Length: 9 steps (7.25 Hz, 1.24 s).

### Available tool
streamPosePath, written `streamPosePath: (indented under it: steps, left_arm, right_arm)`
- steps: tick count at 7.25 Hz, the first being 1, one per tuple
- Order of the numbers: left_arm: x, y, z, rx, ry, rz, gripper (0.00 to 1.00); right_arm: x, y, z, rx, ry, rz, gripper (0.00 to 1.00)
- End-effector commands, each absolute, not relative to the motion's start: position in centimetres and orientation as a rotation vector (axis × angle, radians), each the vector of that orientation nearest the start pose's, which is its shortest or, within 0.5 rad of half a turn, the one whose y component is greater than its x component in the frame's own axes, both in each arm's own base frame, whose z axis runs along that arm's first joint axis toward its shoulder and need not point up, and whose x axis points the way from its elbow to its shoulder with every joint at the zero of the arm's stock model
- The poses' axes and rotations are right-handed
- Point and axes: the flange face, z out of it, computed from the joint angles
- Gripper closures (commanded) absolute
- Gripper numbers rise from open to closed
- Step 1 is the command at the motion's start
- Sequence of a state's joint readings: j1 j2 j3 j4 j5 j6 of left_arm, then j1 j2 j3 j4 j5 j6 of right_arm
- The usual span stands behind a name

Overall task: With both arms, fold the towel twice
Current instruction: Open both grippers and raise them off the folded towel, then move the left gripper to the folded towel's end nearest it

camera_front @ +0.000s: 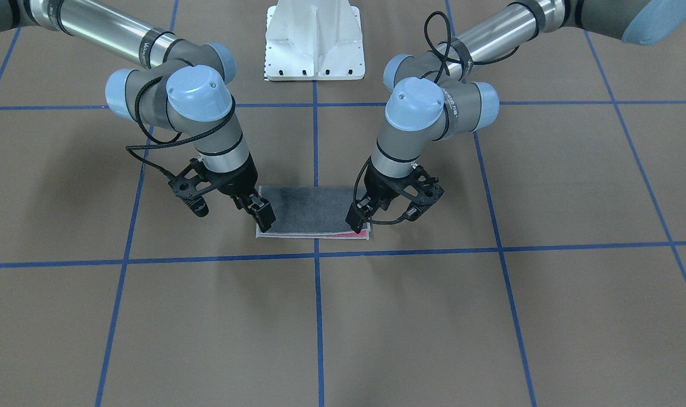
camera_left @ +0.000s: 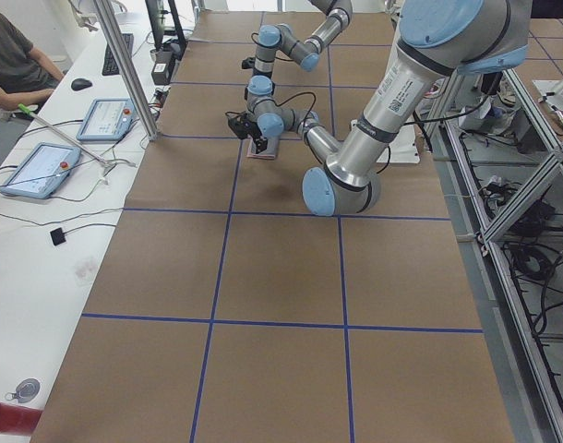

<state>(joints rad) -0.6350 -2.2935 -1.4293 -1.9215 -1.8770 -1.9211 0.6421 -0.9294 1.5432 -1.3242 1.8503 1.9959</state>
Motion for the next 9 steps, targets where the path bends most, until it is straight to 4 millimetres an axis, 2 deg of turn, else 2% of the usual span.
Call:
streamPosePath:
  steps: [1, 2, 4, 5, 9]
  left_arm:
    - [54.0, -51.9, 23.5, -0.164, 0.996, -0.768, 0.00]
    - [54.8, -51.1, 23.6, -0.177, 0.992, -0.767, 0.00]
    - [56.4, -49.4, 24.0, -0.193, 0.980, -0.743, 0.00]
    - [57.4, -48.3, 24.3, -0.204, 0.972, -0.726, 0.00]
    - [58.3, -47.9, 24.9, -0.208, 0.959, -0.715, 0.00]
  right_arm:
    - [-50.5, -51.0, 26.4, -0.175, -0.914, 0.870, 0.00]
    - [-50.3, -51.0, 26.8, -0.175, -0.909, 0.870, 0.00]
    - [-48.4, -49.1, 27.9, -0.217, -0.918, 0.844, 0.00]
    - [-47.9, -48.7, 27.7, -0.224, -0.927, 0.835, 0.00]
    - [-47.4, -48.9, 28.6, -0.227, -0.916, 0.842, 0.00]
